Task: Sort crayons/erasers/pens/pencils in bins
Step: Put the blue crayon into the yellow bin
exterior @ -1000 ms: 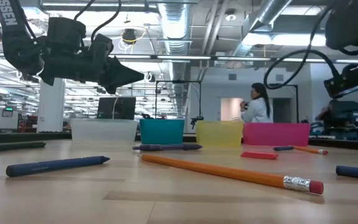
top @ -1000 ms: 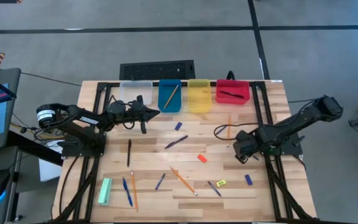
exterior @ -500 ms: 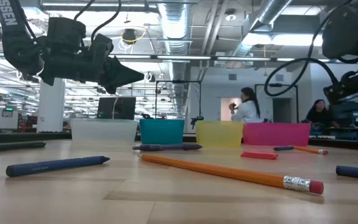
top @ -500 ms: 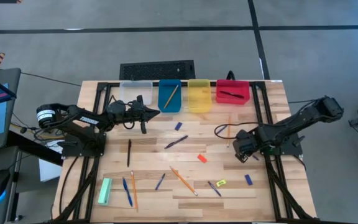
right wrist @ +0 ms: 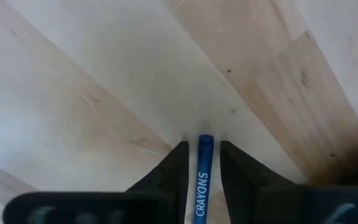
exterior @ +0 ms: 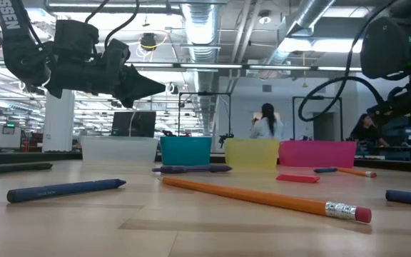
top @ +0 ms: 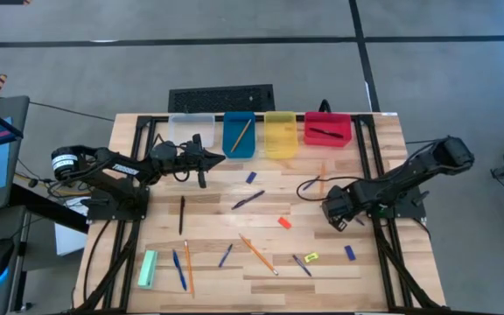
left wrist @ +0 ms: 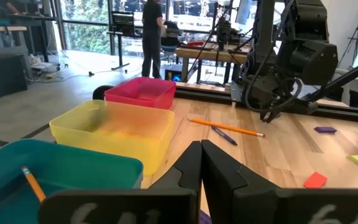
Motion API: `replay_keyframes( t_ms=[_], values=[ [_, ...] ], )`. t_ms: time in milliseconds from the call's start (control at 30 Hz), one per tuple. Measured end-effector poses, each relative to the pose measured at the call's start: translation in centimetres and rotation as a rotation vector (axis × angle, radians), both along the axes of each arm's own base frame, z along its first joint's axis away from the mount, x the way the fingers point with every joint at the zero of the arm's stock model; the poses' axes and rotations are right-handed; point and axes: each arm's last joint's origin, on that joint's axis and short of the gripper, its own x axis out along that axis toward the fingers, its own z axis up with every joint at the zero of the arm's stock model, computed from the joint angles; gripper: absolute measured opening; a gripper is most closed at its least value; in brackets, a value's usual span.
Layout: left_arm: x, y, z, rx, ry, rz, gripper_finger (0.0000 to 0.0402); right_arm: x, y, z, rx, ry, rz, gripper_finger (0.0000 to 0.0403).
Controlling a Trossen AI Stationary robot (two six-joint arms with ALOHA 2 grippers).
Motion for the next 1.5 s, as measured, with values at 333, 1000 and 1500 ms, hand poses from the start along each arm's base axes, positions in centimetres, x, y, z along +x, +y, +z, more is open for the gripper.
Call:
replay_keyframes(
  t_ms=[333, 1000, 1500],
  values=[
    [0.0, 0.0, 0.0, 0.0, -0.001, 0.0, 0.0, 0.4, 0.1, 0.3, 0.017, -0.012, 0.021, 0.0041],
    [0.0, 0.0, 0.0, 0.001, -0.004, -0.013, 0.0, 3.4, -0.8, 1.6, 0.121, -0.197, 0.123, 0.0023],
    [0.0, -0.1, 0.0, 0.003, -0.001, -0.016, 0.0, 8.3, -3.8, 5.6, 0.133, -0.505, 0.177, 0.0028]
  ],
)
